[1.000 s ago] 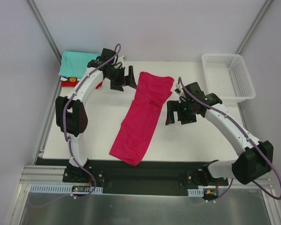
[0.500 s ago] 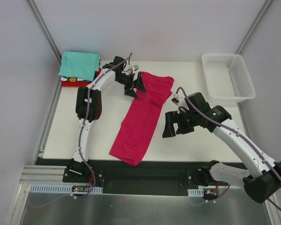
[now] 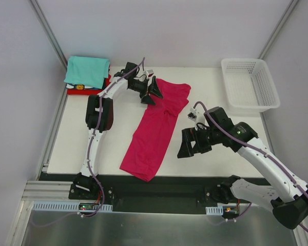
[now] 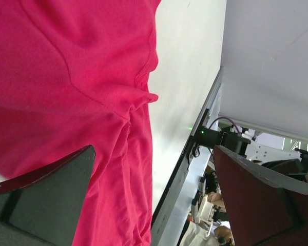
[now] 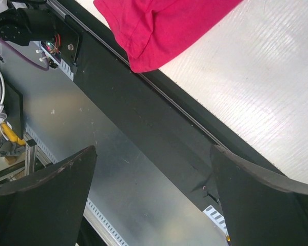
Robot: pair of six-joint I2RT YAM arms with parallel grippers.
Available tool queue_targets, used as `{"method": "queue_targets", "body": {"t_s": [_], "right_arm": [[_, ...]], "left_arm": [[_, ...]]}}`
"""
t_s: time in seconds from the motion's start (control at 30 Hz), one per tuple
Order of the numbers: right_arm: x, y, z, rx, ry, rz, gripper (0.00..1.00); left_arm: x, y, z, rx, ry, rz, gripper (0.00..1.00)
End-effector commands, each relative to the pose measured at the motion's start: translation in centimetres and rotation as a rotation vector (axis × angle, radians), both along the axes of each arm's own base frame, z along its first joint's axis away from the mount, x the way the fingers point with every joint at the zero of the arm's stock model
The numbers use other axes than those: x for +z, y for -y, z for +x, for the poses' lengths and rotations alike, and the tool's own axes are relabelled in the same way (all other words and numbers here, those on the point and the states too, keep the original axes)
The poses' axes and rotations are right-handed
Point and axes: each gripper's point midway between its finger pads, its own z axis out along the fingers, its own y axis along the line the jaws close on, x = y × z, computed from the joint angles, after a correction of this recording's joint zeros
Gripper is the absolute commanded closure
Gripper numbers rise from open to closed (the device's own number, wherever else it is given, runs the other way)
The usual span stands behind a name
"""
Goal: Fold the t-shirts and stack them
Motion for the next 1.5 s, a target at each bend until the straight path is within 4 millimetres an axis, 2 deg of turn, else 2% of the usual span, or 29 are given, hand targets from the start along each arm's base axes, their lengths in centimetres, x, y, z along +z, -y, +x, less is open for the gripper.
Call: {"method": "queue_targets", "body": {"t_s": [0.0,0.03,0.47,0.67,0.83,1.0,1.2,1.33,1.4,1.43,1.47], "right_arm": [[0.9,-0.2,-1.3,0.002,-0.007,0.051,0.04],[0.9,0.0,-1.5,-0.005,0.001,0.055,0.04],[1.3,1.0,-2.8,-0.013,0.016,0.074,0.04],[1.7,1.3,-3.4,-0.008,0.028,0.09,0.04],[2.0,1.5,-3.6,-0.013,0.03,0.094,0.04],[2.3,1.6,-3.9,-0.013,0.033,0.102,0.04],[1.9,1.8,-4.2,-0.015,0.021,0.093,0.04],[1.9,1.9,-4.1,-0.02,0.02,0.089,0.04],[2.1,1.9,-4.0,-0.024,0.032,0.092,0.04],[2.0,1.9,-3.8,-0.028,0.041,0.089,0.04],[2.1,1.8,-3.6,-0.029,0.045,0.091,0.04]], "left_arm": [[4.6,0.6,1.6,-0.01,0.091,-0.094,0.01],[5.1,0.7,2.2,0.0,0.111,-0.095,0.01],[0.2,0.1,6.1,0.14,0.003,-0.112,0.01],[0.3,-0.3,8.4,0.214,0.015,-0.179,0.01],[0.0,-0.6,9.3,0.252,0.045,-0.163,0.01],[-1.5,-2.2,9.9,0.322,0.054,-0.107,0.01],[-2.1,-4.3,10.7,0.357,0.047,-0.1,0.01],[-1.8,-5.2,11.0,0.364,0.048,-0.107,0.01],[-0.8,-5.6,10.8,0.367,0.057,-0.109,0.01],[1.2,-5.7,10.6,0.362,0.099,-0.115,0.01],[2.1,-5.8,10.4,0.363,0.118,-0.109,0.01]]}}
